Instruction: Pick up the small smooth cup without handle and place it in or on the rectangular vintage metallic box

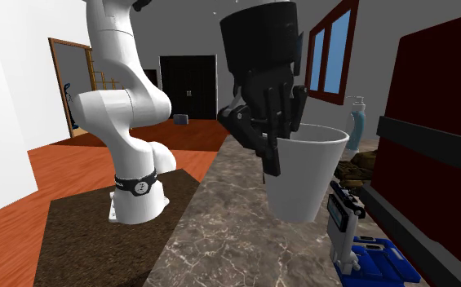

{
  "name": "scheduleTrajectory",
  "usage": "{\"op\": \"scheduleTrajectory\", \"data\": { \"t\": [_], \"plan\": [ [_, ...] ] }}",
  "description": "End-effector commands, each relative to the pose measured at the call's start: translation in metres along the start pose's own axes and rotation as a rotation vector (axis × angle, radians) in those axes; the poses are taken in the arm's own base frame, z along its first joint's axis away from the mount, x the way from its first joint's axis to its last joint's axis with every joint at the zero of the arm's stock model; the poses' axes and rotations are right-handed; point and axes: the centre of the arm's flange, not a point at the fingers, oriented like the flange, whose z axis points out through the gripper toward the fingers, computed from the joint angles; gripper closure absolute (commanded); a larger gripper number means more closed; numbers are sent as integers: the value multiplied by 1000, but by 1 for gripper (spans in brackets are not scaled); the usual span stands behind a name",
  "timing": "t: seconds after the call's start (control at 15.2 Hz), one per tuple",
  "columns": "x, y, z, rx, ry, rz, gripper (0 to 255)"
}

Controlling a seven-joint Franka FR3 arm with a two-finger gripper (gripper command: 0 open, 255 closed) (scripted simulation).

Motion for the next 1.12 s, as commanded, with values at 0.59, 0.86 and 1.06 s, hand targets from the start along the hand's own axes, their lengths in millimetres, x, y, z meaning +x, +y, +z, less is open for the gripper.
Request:
{"op": "scheduleTrajectory", "data": {
  "t": [0.59, 0.86, 1.06],
  "plan": [
    [-86, -101, -5, 0, 0, 0, 255],
    [-121, -140, -5, 0, 0, 0, 255],
    [-148, -170, -5, 0, 0, 0, 255]
  ]
}}
